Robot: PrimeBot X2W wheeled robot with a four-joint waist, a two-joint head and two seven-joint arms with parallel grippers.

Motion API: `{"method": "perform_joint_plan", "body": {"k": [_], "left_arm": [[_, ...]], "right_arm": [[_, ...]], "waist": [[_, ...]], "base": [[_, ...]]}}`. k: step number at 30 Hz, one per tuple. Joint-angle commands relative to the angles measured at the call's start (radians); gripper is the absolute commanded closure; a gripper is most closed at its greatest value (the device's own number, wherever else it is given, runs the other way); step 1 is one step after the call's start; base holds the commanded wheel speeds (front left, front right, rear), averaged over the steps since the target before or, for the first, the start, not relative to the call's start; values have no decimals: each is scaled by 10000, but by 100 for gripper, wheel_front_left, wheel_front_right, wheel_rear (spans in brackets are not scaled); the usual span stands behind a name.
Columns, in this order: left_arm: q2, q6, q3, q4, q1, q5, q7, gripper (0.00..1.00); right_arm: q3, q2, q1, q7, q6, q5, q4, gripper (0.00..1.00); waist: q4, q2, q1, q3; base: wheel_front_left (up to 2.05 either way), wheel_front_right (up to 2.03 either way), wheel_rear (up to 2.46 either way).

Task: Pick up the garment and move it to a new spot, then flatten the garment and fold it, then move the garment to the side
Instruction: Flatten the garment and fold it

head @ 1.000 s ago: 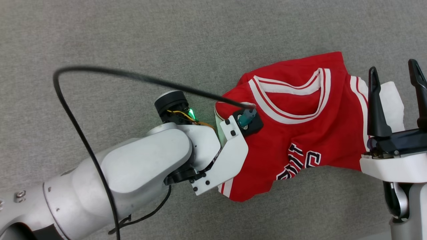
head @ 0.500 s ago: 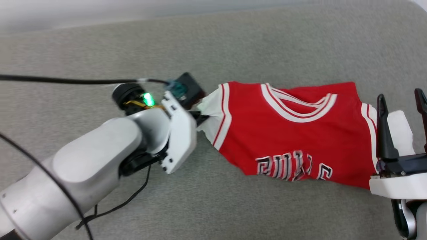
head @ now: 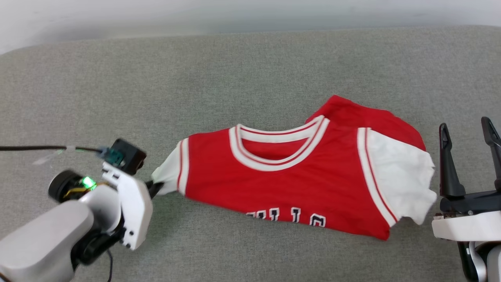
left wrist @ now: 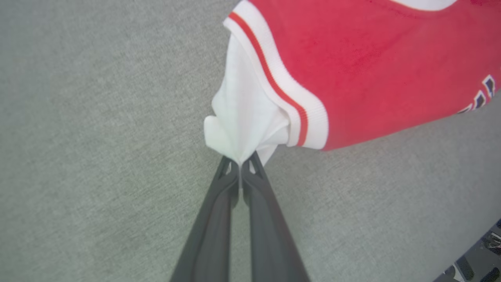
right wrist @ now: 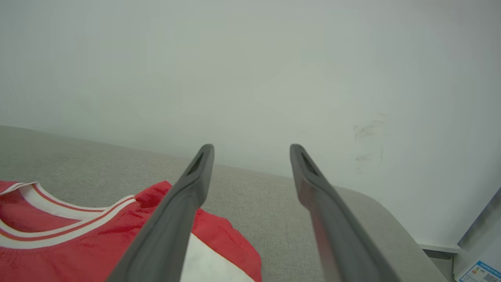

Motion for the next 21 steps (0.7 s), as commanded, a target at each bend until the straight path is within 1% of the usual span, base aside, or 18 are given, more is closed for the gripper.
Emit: {"method": "perform_joint_plan", "body": {"k": [1, 5, 9, 10, 11, 12, 15, 18, 21], "left_arm": [[102, 101, 10, 91, 235, -81, -18, 100], [62, 128, -88, 511, 800, -463, -58, 100], [-213, 17, -215, 1090, 1123, -687, -84, 100], [-300, -4, -203, 1203, 1126, -673, -177, 80], [-374, -5, -153, 1258, 1093, -667, -284, 12], [-418, -2, -77, 1304, 1031, -665, -414, 0], [-270, -54, 66, 1211, 736, -568, -528, 0], [-41, 26, 242, 830, 445, -505, -558, 0], [303, 144, 446, 246, 75, -406, -458, 0]], "right_arm": [[16, -54, 87, -19, -7, 14, 57, 0], [55, -49, 93, -19, -7, -3, 205, 0], [110, -37, 29, -19, -7, -6, 330, 0], [105, -36, 37, -19, -7, -6, 362, 0], [89, -33, 70, -19, -7, -8, 385, 0], [57, -24, 117, -19, -7, -11, 398, 0], [-42, 30, 232, -19, -7, -16, 400, 0], [-107, 74, 325, -19, -7, 0, 357, 0], [-130, 128, 332, -19, -7, 5, 314, 0]], "waist": [[-27, 0, 0, 46], [-104, 0, 0, 140], [-207, 0, 0, 118], [-218, 0, 0, 78], [-220, 0, 0, 27], [-214, 0, 0, -27], [-188, 0, 0, -197], [-155, 0, 0, -311], [-114, 0, 0, -353]], "base": [[0, 0, 0], [0, 0, 0], [0, 0, 0], [0, 0, 0], [0, 0, 0], [0, 0, 0], [0, 0, 0], [0, 0, 0], [0, 0, 0]]}}
